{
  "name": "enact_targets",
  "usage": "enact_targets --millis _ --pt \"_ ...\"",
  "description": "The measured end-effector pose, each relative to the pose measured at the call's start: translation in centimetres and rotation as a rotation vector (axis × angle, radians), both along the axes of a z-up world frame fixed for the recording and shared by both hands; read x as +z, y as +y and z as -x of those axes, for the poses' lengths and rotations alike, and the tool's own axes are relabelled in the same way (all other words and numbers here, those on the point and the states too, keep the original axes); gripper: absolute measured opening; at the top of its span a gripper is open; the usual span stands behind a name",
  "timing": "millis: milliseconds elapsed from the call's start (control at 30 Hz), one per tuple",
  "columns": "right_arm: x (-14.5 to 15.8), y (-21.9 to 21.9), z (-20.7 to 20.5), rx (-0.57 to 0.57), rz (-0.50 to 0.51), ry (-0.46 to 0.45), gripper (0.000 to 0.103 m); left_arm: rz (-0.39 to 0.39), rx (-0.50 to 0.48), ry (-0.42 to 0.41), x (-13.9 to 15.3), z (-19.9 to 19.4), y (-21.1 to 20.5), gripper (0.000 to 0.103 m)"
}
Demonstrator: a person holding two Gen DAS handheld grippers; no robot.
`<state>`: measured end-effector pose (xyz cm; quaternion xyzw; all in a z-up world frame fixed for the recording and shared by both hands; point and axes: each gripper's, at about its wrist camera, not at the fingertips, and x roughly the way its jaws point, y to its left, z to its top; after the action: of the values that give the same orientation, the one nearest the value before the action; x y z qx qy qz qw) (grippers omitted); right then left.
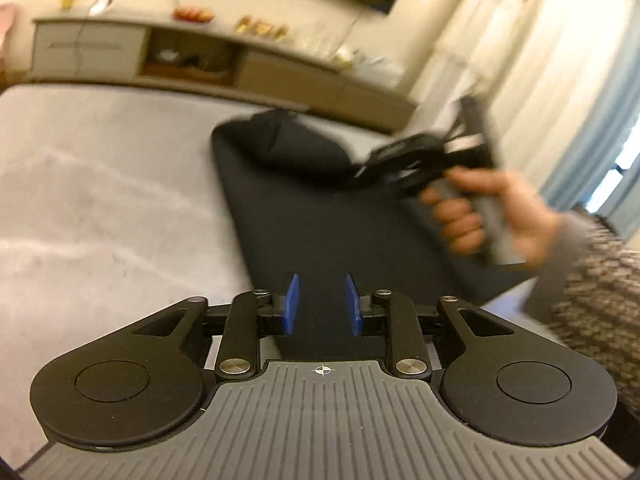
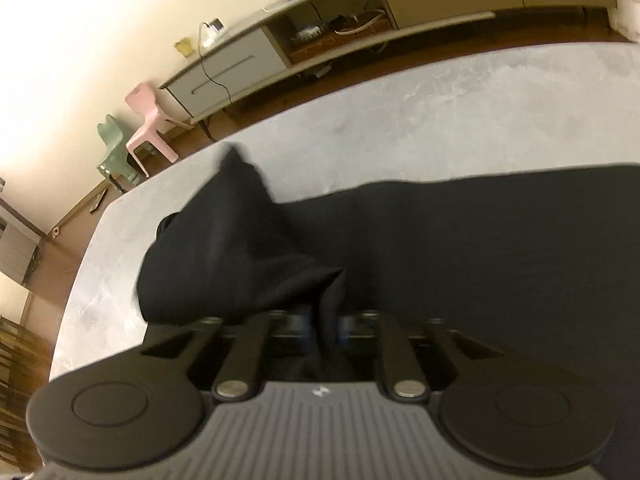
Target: Fold clothes
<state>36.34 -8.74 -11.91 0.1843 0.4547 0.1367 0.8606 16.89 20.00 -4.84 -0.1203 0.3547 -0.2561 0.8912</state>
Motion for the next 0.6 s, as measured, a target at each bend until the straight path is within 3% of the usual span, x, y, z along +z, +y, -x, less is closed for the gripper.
enact_targets --millis 33,167,200,233,267,300,333,467,533,600 --pt "0.3 0.4 0.5 0.010 0.053 -0.041 0.043 -0.005 0.000 0.015 -0.5 -0.6 -0.5 0.027" --pt "2.2 3.3 2.8 0.152 0.252 -0.218 0.052 -0.037 -0.001 0.071 -2.4 -2.9 -2.1 0.033" --pt "2.1 3.9 2.9 0.186 0.301 -0.249 0.052 -0.050 -0.003 0.083 -2.8 -3.4 -2.7 0.031" --pt "2.0 4.3 2.8 0.210 0.338 -0.262 0.048 -0.071 0.003 0.085 -3.0 -3.3 -3.3 0.015" --pt "1.8 4.2 2.4 0.222 0.329 -0.246 0.040 -0.092 0.009 0.086 -3.2 -3.1 -3.8 0.005" --pt "1.5 4.1 2.0 0.230 0.313 -0.226 0.012 -0.117 0.013 0.088 -3.5 -3.2 -4.5 0.000" --pt "1.1 3.4 1.4 0.217 0.252 -0.171 0.006 -0.126 0.026 0.089 -3.6 -2.9 -4.2 0.000" --pt "0.3 0.7 1.5 0.139 -0.041 -0.022 0.006 -0.132 0.064 0.095 -3.5 -1.5 -1.6 0.000" --pt "0.1 0.3 2.4 0.140 -0.136 0.026 0.006 -0.120 0.077 0.099 -3.2 -0.6 0.2 0.000" --pt "0.1 0.8 3.2 0.163 -0.146 0.047 0.007 -0.104 0.096 0.095 -3.0 0.0 1.8 0.000"
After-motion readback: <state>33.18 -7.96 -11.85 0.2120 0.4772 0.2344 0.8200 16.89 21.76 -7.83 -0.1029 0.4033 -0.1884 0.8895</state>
